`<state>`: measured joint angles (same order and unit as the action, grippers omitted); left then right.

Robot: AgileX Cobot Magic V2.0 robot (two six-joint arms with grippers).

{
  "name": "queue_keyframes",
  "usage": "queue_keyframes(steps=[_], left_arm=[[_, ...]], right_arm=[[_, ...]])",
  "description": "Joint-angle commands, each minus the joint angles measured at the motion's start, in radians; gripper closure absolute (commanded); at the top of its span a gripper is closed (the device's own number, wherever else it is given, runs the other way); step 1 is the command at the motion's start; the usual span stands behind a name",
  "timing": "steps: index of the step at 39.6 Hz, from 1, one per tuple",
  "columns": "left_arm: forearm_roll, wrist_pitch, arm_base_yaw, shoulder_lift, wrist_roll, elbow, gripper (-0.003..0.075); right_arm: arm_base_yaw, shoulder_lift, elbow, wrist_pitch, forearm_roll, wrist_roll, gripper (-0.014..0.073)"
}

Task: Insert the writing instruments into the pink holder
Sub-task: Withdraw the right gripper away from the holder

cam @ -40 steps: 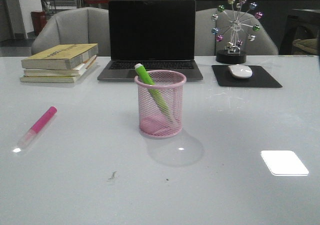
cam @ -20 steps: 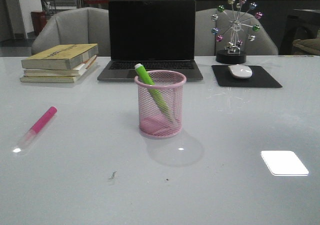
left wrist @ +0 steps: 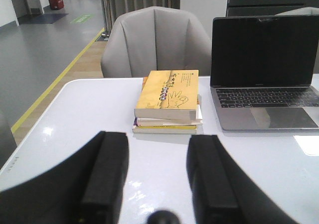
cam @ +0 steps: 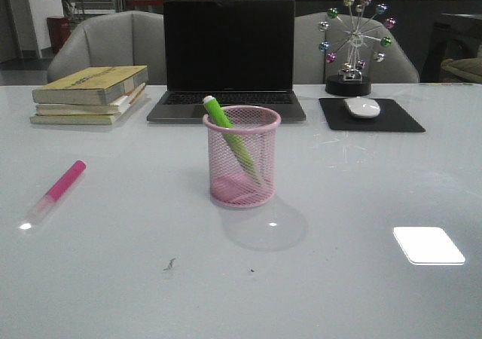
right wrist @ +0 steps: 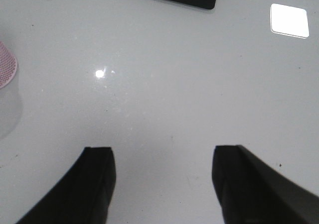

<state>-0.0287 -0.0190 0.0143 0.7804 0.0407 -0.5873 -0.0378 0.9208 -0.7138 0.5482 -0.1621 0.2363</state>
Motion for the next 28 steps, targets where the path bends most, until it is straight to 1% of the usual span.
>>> queue_keyframes(steps=[1, 6, 11, 16, 22, 28], left_arm=[[-0.002, -0.002, 0.008, 0.033, -0.009, -0.103, 0.0365], [-0.004, -0.121, 0.039, 0.123, -0.009, -0.216, 0.0365], [-0.004, -0.194, 0.107, 0.227, -0.009, -0.338, 0.0365], [-0.027, -0.295, 0.145, 0.355, -0.009, -0.45, 0.0365], [-0.118, -0.455, 0.147, 0.517, -0.009, -0.587, 0.0365], [-0.133, -0.615, 0.147, 0.678, -0.009, -0.723, 0.0365]], right_arm=[[-0.006, -0.016, -0.027, -0.068, 0.002, 0.01, 0.0064], [-0.006, -0.016, -0.027, -0.058, 0.002, 0.01, 0.0064], [-0.006, -0.016, -0.027, -0.046, 0.002, 0.01, 0.0064], [-0.006, -0.016, -0.027, -0.046, 0.002, 0.01, 0.0064], [-0.006, -0.016, -0.027, -0.046, 0.002, 0.01, 0.0064], [-0.006, -0.016, -0.027, -0.046, 0.002, 0.01, 0.0064]])
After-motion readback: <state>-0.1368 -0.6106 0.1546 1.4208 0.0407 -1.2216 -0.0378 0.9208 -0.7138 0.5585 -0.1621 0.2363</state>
